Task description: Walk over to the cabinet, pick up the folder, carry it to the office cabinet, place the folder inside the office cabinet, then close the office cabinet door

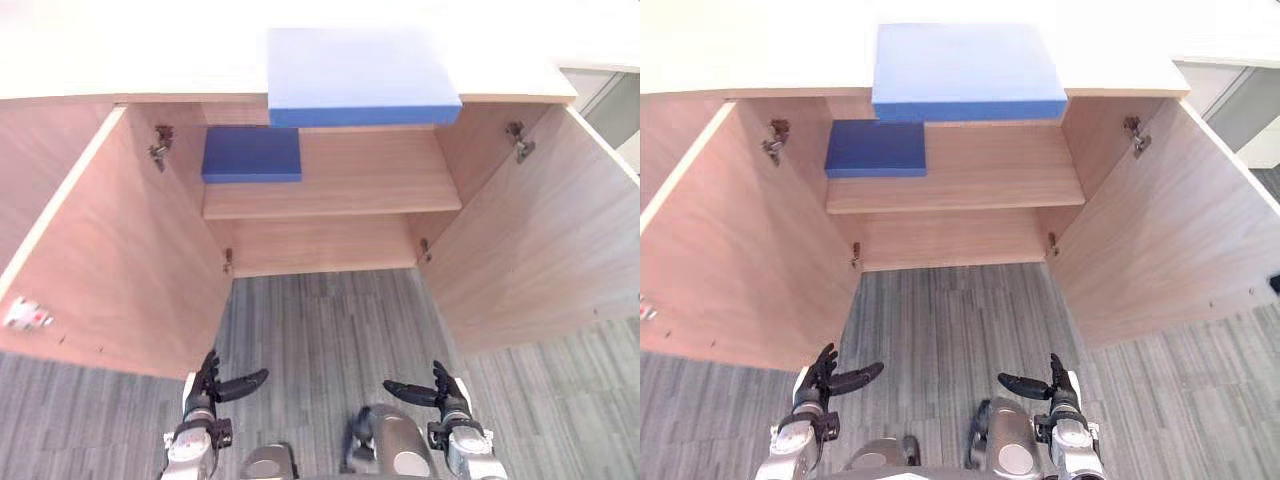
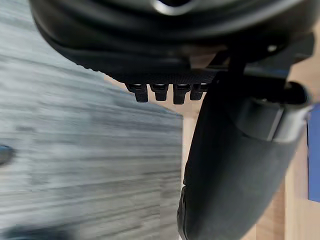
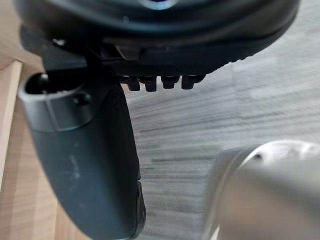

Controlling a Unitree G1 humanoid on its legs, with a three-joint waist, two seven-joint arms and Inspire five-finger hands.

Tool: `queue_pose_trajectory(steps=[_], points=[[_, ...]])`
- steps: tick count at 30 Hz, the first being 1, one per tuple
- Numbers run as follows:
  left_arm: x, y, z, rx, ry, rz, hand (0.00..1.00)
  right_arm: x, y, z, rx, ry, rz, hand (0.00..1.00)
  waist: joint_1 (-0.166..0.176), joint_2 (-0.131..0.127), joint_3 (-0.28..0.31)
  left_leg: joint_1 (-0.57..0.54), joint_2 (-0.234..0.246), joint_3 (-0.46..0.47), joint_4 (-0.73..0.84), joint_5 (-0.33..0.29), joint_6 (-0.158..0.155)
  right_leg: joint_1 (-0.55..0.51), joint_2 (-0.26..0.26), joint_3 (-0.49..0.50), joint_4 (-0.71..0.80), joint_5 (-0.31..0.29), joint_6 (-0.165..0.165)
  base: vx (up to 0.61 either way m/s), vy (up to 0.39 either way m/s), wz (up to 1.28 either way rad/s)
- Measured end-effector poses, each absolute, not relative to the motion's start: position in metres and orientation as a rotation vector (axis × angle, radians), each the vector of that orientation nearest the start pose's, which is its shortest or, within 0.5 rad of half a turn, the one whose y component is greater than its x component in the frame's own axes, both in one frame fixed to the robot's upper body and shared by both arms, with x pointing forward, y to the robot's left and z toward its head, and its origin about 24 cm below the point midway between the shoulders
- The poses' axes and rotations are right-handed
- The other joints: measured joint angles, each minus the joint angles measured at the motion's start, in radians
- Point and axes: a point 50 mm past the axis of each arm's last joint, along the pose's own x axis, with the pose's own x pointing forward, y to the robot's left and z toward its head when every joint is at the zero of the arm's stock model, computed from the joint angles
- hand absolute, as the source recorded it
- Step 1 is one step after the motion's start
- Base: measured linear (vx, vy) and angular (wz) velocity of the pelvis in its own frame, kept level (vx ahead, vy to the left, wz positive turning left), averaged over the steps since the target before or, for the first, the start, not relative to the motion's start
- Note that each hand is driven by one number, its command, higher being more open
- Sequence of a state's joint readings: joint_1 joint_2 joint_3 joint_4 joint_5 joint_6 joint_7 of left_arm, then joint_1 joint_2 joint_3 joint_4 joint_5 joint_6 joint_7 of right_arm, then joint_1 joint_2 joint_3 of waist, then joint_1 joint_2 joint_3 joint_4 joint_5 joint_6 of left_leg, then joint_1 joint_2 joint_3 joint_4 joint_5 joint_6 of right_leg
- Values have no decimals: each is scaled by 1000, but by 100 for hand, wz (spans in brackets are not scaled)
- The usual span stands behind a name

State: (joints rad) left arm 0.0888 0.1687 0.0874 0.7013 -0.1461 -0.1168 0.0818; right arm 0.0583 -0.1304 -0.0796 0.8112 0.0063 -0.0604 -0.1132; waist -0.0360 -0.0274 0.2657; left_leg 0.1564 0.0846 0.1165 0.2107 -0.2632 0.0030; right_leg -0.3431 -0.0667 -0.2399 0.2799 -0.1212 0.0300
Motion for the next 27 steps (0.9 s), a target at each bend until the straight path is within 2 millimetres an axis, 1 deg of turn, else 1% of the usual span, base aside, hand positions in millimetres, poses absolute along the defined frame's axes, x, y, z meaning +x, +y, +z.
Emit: queue_pose_trajectory(steps=[1, 2, 3, 4, 5, 6, 7, 8, 9, 10, 11, 12, 13, 14, 16, 18, 20, 21, 24, 26, 27], points=[[160, 231, -107, 29, 667, 294, 100, 143, -221, -127, -133, 825, -266, 100, -9, -10, -6, 45, -5, -19, 11, -42, -72, 18, 9, 58, -98, 229, -24, 618, -183, 52], [160, 226, -110, 14, 677, 293, 100, 140, -226, -128, -139, 835, -280, 100, -13, 8, 0, 63, 13, -32, 26, -60, -100, 19, 16, 57, -55, 248, -57, 606, -195, 31], [163, 220, -111, -4, 679, 286, 100, 145, -232, -126, -141, 839, -296, 100, -10, 39, 3, 35, 44, -46, 95, -42, -134, -2, 30, 50, 23, 199, -87, 675, -254, 24], [165, 215, -110, -20, 672, 280, 100, 144, -235, -126, -139, 838, -310, 100, -9, 40, 6, -17, 47, -53, 228, 1, -148, 11, 22, 40, 57, 133, -78, 645, -240, 16], [164, 213, -111, -28, 671, 282, 100, 144, -235, -125, -139, 839, -311, 100, -7, 40, 7, -55, 56, -53, 326, 39, -156, 34, 19, 36, 56, 112, -81, 523, -207, 40], [165, 209, -111, -40, 671, 280, 100, 144, -235, -125, -139, 834, -311, 100, -6, 43, 10, -129, 84, -51, 500, 82, -159, 85, 21, 21, 37, 94, -87, 394, -143, 36], [163, 204, -112, -54, 671, 276, 100, 141, -232, -125, -130, 831, -313, 100, 6, 42, 11, -198, 119, -17, 647, 33, -150, 168, 34, 10, -5, 86, -94, 521, -164, 25], [165, 197, -112, -76, 665, 266, 100, 147, -231, -119, -121, 784, -317, 100, 26, 34, 6, -263, 127, 55, 619, -16, -119, 256, 35, 9, -71, 85, -96, 548, -143, 4], [166, 192, -111, -86, 658, 257, 100, 155, -233, -113, -113, 739, -329, 100, 34, 38, 5, -289, 120, 88, 496, -22, -108, 295, 35, 9, -114, 86, -94, 477, -80, -16], [167, 191, -110, -85, 652, 250, 100, 160, -235, -110, -108, 712, -341, 100, 36, 48, -1, -295, 107, 86, 309, 14, -93, 320, 43, 9, -143, 85, -82, 350, 3, -13], [168, 191, -109, -86, 648, 250, 100, 160, -236, -109, -106, 706, -348, 100, 35, 58, -6, -295, 106, 84, 222, 65, -81, 328, 53, 10, -153, 83, -74, 320, 72, -19], [168, 195, -109, -76, 648, 257, 100, 157, -236, -111, -90, 718, -365, 100, 39, 64, -13, -289, 104, 75, 141, 125, -77, 343, 65, 20, -158, 70, -55, 255, 85, -8], [168, 197, -108, -72, 643, 261, 100, 154, -235, -113, -83, 727, -369, 100, 40, 57, -19, -281, 94, 75, 119, 129, -74, 341, 58, 21, -160, 71, -51, 232, 109, 3], [171, 198, -105, -74, 628, 264, 100, 148, -234, -116, -80, 750, -377, 100, 40, 41, -27, -271, 72, 75, 80, 139, -70, 335, 38, 22, -162, 60, -35, 230, 104, 13], [171, 200, -103, -72, 619, 265, 100, 142, -235, -120, -80, 778, -381, 100, 39, 39, -28, -257, 51, 86, 41, 146, -63, 330, 20, 27, -166, 56, -27, 186, 97, 1], [167, 204, -100, -61, 604, 273, 100, 137, -232, -125, -72, 811, -378, 100, 39, 39, -28, -232, 35, 94, 12, 147, -62, 338, 9, 40, -169, 52, -19, 123, 64, -11], [164, 211, -95, -43, 582, 279, 100, 132, -231, -127, -69, 828, -380, 100, 41, 39, -28, -199, 32, 98, -14, 147, -62, 362, 8, 47, -177, 55, -15, 117, 43, -5], [165, 215, -87, -30, 541, 281, 100, 129, -232, -128, -71, 833, -382, 100, 41, 39, -29, -176, 31, 98, -35, 147, -62, 375, 9, 51, -178, 56, -13, 83, 25, 0], [166, 218, -68, -14, 450, 278, 100, 129, -234, -127, -77, 831, -384, 100, 42, 39, -33, -157, 28, 98, -56, 148, -61, 383, 10, 54, -178, 57, -12, 55, 21, 0], [168, 220, -41, 17, 332, 263, 100, 130, -235, -126, -79, 825, -381, 100, 45, 39, -34, -144, 24, 96, -70, 149, -59, 391, 8, 55, -178, 57, -12, 6, 11, 2], [169, 220, -34, 27, 299, 258, 100, 130, -235, -126, -79, 822, -379, 100, 45, 39, -34, -141, 23, 95, -71, 150, -59, 394, 7, 55, -178, 57, -12, 3, 25, 5]])
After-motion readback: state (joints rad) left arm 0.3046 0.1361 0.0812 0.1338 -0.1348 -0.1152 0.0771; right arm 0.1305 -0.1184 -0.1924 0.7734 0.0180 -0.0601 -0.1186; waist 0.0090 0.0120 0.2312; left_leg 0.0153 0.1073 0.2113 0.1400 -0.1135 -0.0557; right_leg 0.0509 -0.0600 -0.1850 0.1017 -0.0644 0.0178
